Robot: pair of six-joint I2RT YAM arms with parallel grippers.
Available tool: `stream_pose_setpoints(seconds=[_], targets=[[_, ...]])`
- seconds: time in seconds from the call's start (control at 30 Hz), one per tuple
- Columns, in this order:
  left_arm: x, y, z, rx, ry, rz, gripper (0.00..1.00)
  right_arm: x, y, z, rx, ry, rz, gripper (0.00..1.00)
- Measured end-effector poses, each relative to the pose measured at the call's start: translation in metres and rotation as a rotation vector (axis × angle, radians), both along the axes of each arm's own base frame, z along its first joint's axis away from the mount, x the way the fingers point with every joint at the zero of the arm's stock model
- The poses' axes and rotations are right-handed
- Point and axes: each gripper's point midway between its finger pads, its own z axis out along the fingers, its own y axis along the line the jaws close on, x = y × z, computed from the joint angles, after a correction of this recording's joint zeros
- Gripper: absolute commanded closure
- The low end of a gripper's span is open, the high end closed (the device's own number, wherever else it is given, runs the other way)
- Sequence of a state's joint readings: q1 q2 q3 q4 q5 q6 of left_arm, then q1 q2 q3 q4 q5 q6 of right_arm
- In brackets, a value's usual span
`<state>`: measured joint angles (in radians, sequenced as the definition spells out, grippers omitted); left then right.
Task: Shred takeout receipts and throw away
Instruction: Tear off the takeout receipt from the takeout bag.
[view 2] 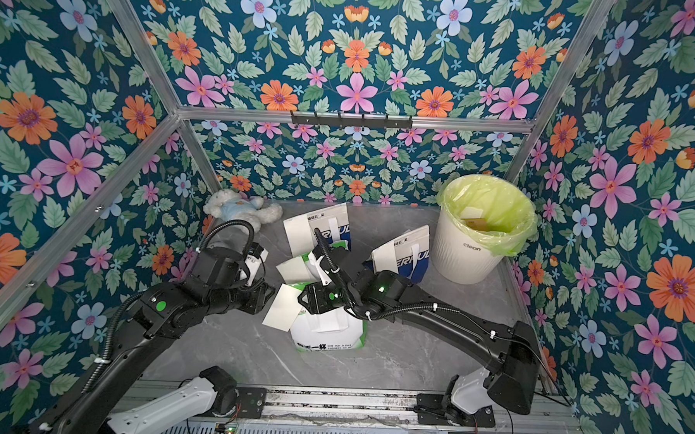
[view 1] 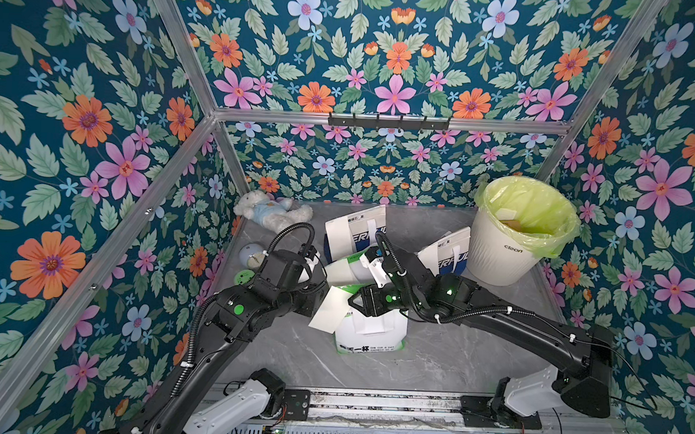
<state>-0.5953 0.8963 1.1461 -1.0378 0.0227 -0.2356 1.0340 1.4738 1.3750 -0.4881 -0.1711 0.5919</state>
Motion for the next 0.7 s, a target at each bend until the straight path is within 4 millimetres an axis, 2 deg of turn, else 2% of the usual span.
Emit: stream_pose_setpoints(seconds=[0.13,0.3,0.47,0.7], targets=[[-0.005,0.006,-0.012,0.019,0.043,0.029,0.63,0.002,0.001,-0.002,-0.011,-0.006,-0.003,0.47],[-0.007,0.006,-0.015,0.006,0.055,0.044,0.64,0.006,0.01,-0.008,-0.033,-0.011,0.006,0.48],[-0.009,-0.001,-0.022,-0.035,0.082,0.039,0.66,0.007,0.019,-0.013,-0.059,-0.012,0.013,0.5],[-0.007,-0.017,-0.037,-0.098,0.121,0.022,0.72,0.01,0.034,-0.009,-0.073,-0.037,0.027,0.53]])
